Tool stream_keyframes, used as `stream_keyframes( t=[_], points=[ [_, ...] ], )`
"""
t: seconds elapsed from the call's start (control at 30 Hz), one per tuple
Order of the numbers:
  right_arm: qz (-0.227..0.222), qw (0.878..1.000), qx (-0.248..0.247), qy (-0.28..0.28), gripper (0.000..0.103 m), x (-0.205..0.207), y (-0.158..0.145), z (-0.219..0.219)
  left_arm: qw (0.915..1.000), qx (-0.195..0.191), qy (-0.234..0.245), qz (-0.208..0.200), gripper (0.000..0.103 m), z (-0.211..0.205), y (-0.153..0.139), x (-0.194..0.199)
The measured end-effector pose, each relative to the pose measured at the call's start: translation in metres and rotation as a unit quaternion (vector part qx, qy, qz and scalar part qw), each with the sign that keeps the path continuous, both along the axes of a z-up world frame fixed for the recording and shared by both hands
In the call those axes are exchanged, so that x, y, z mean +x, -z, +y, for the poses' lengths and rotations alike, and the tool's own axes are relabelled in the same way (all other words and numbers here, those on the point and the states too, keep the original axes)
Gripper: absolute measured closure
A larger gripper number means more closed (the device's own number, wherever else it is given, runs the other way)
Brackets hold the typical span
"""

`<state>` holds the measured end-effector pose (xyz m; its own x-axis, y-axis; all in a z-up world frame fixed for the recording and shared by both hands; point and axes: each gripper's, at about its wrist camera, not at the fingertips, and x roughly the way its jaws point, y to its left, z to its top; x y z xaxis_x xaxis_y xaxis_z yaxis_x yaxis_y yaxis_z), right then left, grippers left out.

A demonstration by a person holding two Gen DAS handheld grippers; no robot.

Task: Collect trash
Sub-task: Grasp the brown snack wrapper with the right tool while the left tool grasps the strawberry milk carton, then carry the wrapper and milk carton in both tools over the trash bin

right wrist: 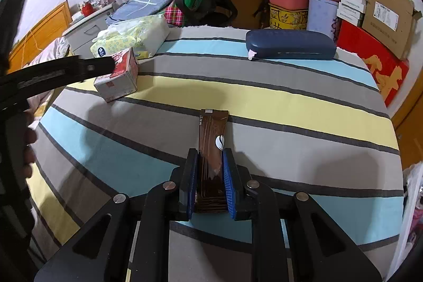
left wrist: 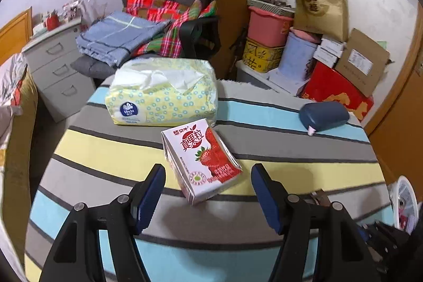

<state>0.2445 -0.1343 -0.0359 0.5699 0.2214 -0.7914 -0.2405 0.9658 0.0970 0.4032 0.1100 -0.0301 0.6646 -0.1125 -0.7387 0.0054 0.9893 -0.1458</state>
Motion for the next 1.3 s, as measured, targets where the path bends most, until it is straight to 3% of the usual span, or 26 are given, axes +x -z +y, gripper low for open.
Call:
stream_keyframes(
  t=[0.63,0.73,1.0,1.3],
  points=[
    [0.002,1.000,0.009,0.000,0.084,0.006,0.003,-0.001,0.9977,0.022,-0.061,0.021,0.036,-0.001,0.027,0.049],
    [0.002,1.000,0.012,0.001,0.084,0.006,0.003,-0.001,0.9975,0.021,-0.062,0.027,0.042,0.001,0.029,0.050],
    [-0.003,1.000,0.016,0.003,0.084,0.004,0.002,-0.003,0.9985,0.025,-0.048,0.013,0.046,-0.004,0.021,0.032],
    [-0.021,0.999,0.033,0.014,0.084,-0.007,-0.011,-0.017,0.9996,0.019,-0.022,-0.004,0.046,-0.018,0.001,-0.022]
  ],
)
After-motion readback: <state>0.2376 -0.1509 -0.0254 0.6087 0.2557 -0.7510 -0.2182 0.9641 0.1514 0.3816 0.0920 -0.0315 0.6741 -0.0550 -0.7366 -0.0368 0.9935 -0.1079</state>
